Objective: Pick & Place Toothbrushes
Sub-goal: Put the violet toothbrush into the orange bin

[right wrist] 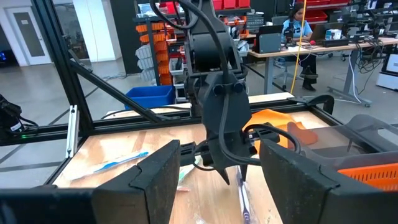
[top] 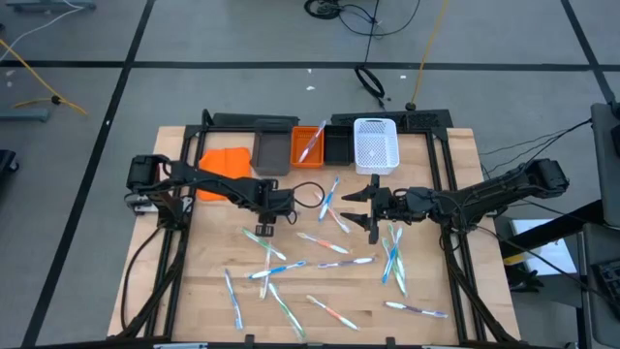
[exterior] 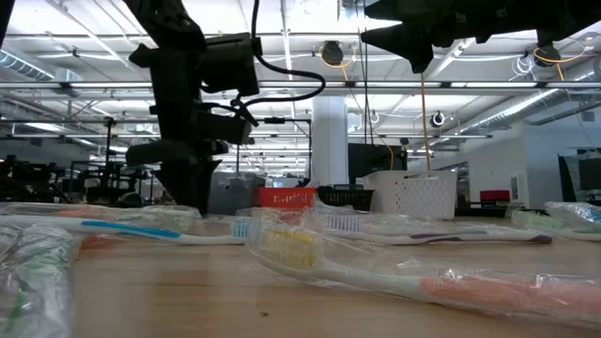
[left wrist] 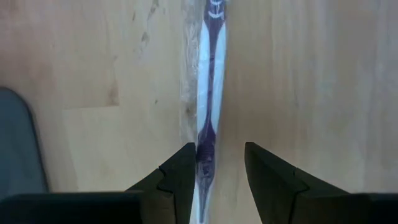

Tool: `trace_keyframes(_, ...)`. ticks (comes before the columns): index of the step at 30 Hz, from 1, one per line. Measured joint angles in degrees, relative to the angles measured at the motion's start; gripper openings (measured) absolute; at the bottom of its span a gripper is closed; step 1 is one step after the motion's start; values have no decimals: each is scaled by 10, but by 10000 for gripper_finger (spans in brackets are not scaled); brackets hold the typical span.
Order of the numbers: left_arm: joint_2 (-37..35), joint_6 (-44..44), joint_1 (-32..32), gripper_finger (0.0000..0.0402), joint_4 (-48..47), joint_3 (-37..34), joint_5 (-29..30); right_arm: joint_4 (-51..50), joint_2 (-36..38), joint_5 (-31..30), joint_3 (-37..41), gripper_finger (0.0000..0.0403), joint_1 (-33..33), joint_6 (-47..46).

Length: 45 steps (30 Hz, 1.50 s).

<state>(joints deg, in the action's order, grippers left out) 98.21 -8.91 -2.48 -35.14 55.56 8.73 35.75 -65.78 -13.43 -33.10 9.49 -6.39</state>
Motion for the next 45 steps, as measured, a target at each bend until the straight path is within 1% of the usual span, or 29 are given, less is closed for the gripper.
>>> trace_keyframes(4, 0, 0, 0, 136, 27, -15, 2, 0, 0, 0, 0, 212, 0, 0)
trace_keyframes(7, 0, 7, 0, 121, 26, -16, 4, 0, 0, 0, 0, 212, 0, 0)
trace_keyframes(10, 0, 17, 0, 89, 26, -16, 4, 0, 0, 0, 0, 212, 0, 0)
trace_keyframes(15, 0, 22, 0, 15, 25, -16, 4, 0, 0, 0, 0, 212, 0, 0)
trace_keyframes(16, 0, 28, 0, 9, 25, -16, 4, 0, 0, 0, 0, 212, 0, 0)
trace_keyframes(19, 0, 49, 0, 13, 24, -16, 4, 0, 0, 0, 0, 212, 0, 0)
trace_keyframes(22, 0, 60, 0, 6, 24, -16, 3, 0, 0, 0, 0, 212, 0, 0)
trace_keyframes(31, 0, 90, 0, 5, 24, -16, -3, 0, 0, 0, 0, 212, 0, 0)
trace_keyframes(34, -8, 89, 0, 3, 30, -16, -34, -3, 0, 0, 0, 212, 0, 0)
trace_keyframes(35, -15, 88, 2, 3, 34, -16, -44, -6, 0, 0, 0, 212, 0, 0)
trace_keyframes(38, -46, 79, 11, 3, 57, -16, -48, -15, 0, 0, 0, 212, 0, 0)
trace_keyframes(45, -142, 62, 33, 2, 139, -16, -62, -15, 0, 0, 0, 212, 0, 0)
